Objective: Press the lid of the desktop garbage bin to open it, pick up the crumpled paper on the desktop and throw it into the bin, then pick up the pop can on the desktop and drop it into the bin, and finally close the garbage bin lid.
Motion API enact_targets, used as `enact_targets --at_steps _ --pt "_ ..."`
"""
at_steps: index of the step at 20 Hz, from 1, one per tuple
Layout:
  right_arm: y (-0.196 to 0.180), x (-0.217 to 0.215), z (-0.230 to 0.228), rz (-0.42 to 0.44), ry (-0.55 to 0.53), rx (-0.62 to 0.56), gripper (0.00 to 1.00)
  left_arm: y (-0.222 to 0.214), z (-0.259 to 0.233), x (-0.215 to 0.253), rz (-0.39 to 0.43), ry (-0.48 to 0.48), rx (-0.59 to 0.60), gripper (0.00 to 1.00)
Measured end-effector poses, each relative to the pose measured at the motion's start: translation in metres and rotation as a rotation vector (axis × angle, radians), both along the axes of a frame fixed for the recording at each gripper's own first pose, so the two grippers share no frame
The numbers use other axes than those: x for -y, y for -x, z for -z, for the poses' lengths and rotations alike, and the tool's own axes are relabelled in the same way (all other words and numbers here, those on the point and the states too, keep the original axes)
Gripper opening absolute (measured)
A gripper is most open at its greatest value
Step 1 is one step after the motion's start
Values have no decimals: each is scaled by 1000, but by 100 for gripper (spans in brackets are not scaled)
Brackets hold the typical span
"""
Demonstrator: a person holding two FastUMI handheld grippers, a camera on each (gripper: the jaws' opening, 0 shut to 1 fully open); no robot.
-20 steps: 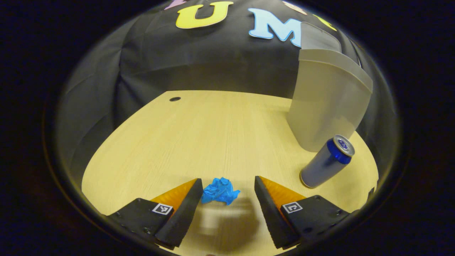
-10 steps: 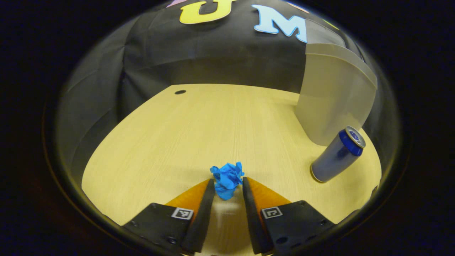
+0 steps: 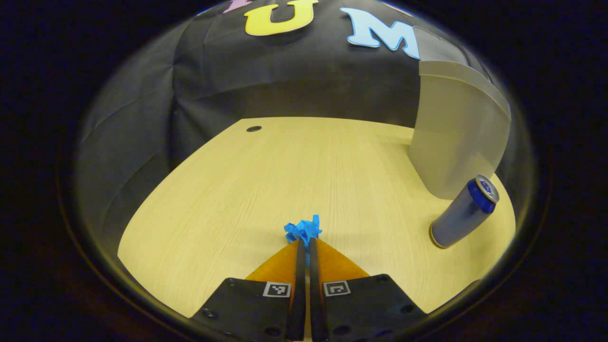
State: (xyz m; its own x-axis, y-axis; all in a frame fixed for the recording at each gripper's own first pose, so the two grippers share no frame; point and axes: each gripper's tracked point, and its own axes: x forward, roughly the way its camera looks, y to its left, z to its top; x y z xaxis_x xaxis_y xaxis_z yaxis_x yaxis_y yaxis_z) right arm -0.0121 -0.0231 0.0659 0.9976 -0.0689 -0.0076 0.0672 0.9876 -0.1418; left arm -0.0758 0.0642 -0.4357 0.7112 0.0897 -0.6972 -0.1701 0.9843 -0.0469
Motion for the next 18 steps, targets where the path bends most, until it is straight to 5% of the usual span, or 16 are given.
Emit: enact_targets --at_steps 7,18 --pt "3 0 5 -2 5 -5 0 -18 -28 -3 17 -32 56 11" --pt "19 15 25 24 -17 -11 0 -122 -176 51 169 -54 355 10"
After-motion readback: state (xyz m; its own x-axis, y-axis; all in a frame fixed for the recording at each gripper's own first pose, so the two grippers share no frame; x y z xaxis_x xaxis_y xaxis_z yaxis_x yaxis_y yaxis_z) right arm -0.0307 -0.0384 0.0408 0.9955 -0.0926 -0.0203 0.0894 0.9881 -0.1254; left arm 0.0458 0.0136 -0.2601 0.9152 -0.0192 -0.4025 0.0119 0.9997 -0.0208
